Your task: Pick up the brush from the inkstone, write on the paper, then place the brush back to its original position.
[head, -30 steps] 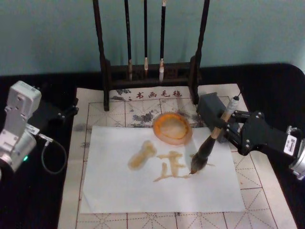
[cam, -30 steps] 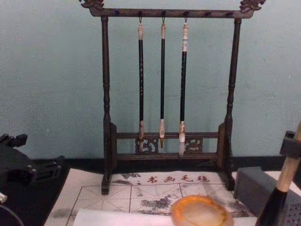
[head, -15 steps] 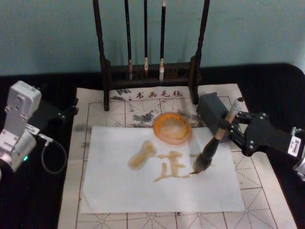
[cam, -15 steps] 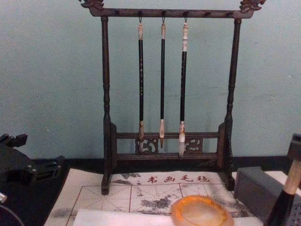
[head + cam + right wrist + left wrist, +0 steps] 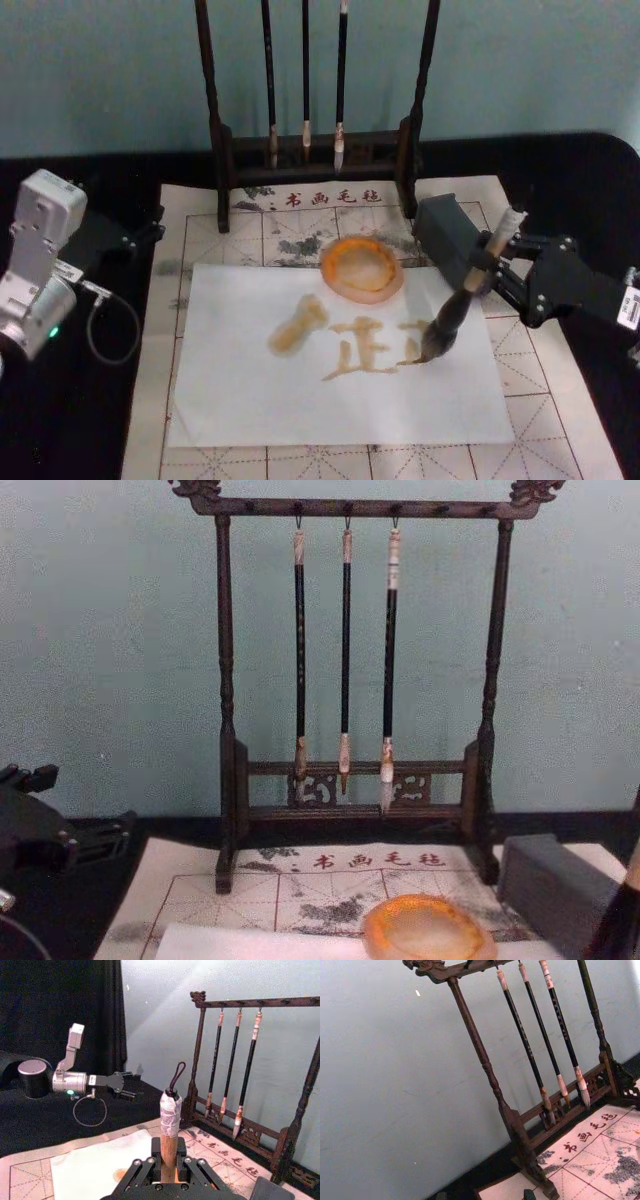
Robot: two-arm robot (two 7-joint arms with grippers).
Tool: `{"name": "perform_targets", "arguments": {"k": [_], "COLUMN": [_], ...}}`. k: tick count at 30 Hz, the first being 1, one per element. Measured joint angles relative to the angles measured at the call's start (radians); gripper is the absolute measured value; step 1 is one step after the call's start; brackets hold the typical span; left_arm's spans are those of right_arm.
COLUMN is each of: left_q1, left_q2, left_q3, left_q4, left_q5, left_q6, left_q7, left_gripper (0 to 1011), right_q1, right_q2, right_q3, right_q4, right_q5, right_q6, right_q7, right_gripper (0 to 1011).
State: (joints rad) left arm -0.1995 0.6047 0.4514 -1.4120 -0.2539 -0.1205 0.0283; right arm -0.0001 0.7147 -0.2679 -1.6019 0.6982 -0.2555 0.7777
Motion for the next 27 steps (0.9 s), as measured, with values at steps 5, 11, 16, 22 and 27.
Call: {"name": "perform_targets", "arguments": {"k": [5,11,16,22,27], "left_q1": [0.0,0.0,0.0,0.0,0.0], "left_q2": [0.0,0.0,0.0,0.0,0.0], "left_q3": [0.0,0.0,0.0,0.0,0.0], "left_q4": [0.0,0.0,0.0,0.0,0.0], "left_q5": [0.0,0.0,0.0,0.0,0.0], "left_q6": [0.0,0.0,0.0,0.0,0.0], "left_q7": [0.0,0.0,0.0,0.0,0.0], "left_gripper": [1001,1001,1001,1001,1001], "right_q1": [-0.009,-0.021,-0.034,-0.045,-0.055], "right_q2": [0.003,0.007,0.011,0.013,0.016], "right_q3": [0.009,0.021,0.033,0.044,0.052], "right_q4": [-0.004,-0.011,-0.016,-0.02,-0.026], "right_q5": [0.0,0.0,0.001,0.0,0.0], "right_q6": [-0.001,-0.002,-0.005,-0.007,-0.007], "right_q7": [-0.004,-0.007,-0.012,-0.015,-0.017], "right_gripper": [187,187,187,187,187]}}
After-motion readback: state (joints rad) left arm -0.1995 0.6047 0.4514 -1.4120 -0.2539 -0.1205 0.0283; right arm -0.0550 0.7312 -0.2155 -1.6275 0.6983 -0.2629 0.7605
